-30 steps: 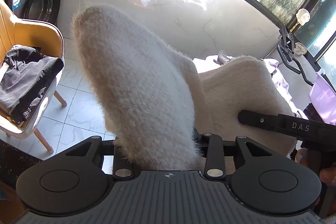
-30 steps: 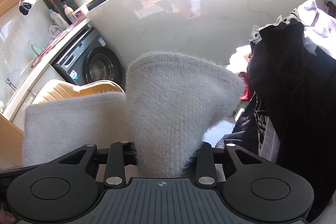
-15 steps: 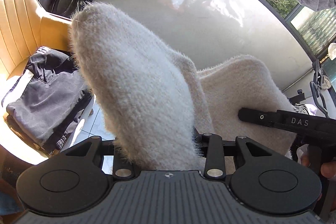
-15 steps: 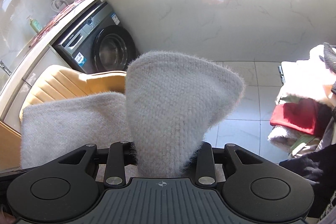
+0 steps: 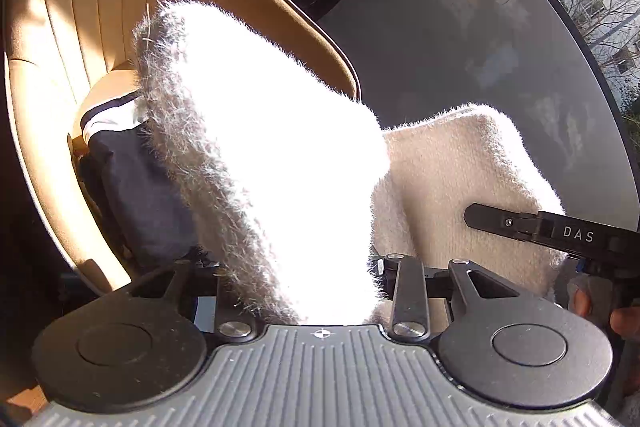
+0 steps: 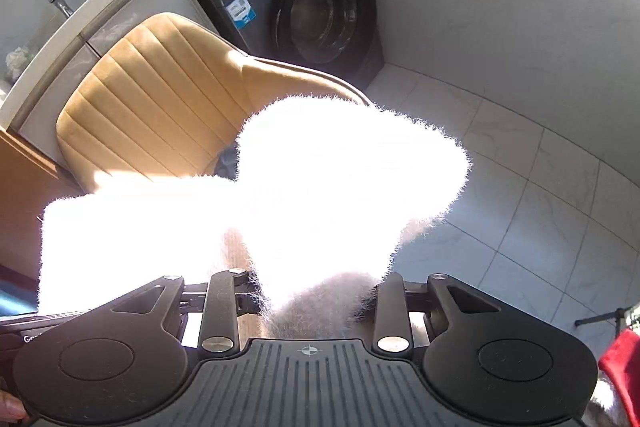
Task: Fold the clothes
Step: 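Lower the folded sweater onto the tan chair seat with both grippers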
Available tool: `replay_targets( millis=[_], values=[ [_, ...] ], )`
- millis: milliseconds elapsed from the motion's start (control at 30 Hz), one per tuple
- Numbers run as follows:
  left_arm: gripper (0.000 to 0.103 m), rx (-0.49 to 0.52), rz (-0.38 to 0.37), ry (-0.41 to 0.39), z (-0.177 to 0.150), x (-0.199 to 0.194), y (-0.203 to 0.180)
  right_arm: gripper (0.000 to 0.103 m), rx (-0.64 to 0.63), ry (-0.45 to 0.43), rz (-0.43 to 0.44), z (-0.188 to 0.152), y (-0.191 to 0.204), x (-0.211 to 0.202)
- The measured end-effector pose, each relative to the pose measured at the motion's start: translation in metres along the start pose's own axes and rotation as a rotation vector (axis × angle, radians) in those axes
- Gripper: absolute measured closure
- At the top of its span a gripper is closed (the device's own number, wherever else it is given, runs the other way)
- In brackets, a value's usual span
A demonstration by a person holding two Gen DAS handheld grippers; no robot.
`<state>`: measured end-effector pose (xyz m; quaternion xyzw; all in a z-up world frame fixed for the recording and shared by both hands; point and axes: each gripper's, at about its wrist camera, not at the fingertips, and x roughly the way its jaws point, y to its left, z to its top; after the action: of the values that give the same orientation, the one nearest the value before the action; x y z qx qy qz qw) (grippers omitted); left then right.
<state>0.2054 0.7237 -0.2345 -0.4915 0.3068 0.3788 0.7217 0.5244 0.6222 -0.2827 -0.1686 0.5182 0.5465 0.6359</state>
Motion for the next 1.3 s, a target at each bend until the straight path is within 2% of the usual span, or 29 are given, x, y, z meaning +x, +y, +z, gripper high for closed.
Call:
replay_targets(
  millis=[67, 167, 300, 400, 500, 667, 833, 933, 1000, 1067, 1133, 1200, 1267, 1300],
  values=[
    [0.066, -0.117, 0.03, -0.036, 0.009, 0.007, 0.018, 0.075, -0.08, 0.045, 0.043, 0.037, 0.012, 0.035],
    [0.066, -0.241, 0.084, -0.109, 0.024, 0.021, 0.04, 0.075, -0.203, 0.101, 0.11, 0.089, 0.034, 0.09],
    [0.066, -0.367, 0.179, -0.207, 0.047, 0.049, 0.068, 0.074, -0.349, 0.154, 0.206, 0.146, 0.065, 0.164],
    [0.065, -0.419, 0.239, -0.192, 0.056, 0.078, 0.089, 0.074, -0.404, 0.231, 0.275, 0.177, 0.082, 0.222],
    [0.065, -0.47, 0.299, -0.175, 0.065, 0.106, 0.111, 0.074, -0.435, 0.283, 0.248, 0.186, 0.089, 0.273],
    [0.065, -0.458, 0.346, -0.103, 0.063, 0.136, 0.126, 0.076, -0.46, 0.356, 0.18, 0.18, 0.085, 0.323],
    [0.065, -0.412, 0.394, -0.054, 0.063, 0.157, 0.141, 0.076, -0.519, 0.39, 0.156, 0.181, 0.082, 0.336],
    [0.065, -0.411, 0.378, -0.047, 0.061, 0.16, 0.142, 0.081, -0.534, 0.395, 0.093, 0.189, 0.081, 0.337],
    [0.064, -0.385, 0.386, -0.034, 0.059, 0.167, 0.141, 0.082, -0.546, 0.388, 0.08, 0.194, 0.081, 0.336],
    [0.062, -0.353, 0.416, -0.008, 0.056, 0.178, 0.14, 0.082, -0.569, 0.375, 0.068, 0.192, 0.082, 0.337],
    [0.053, -0.318, 0.465, 0.029, 0.051, 0.193, 0.139, 0.082, -0.607, 0.362, 0.04, 0.187, 0.087, 0.346],
    [0.042, -0.282, 0.513, 0.065, 0.047, 0.207, 0.138, 0.078, -0.641, 0.333, 0.012, 0.177, 0.092, 0.359],
    [0.037, -0.249, 0.534, 0.071, 0.047, 0.206, 0.132, 0.057, -0.632, 0.298, -0.021, 0.17, 0.087, 0.363],
    [0.035, -0.24, 0.529, 0.069, 0.049, 0.2, 0.128, 0.052, -0.622, 0.278, -0.029, 0.17, 0.083, 0.36]
  ],
)
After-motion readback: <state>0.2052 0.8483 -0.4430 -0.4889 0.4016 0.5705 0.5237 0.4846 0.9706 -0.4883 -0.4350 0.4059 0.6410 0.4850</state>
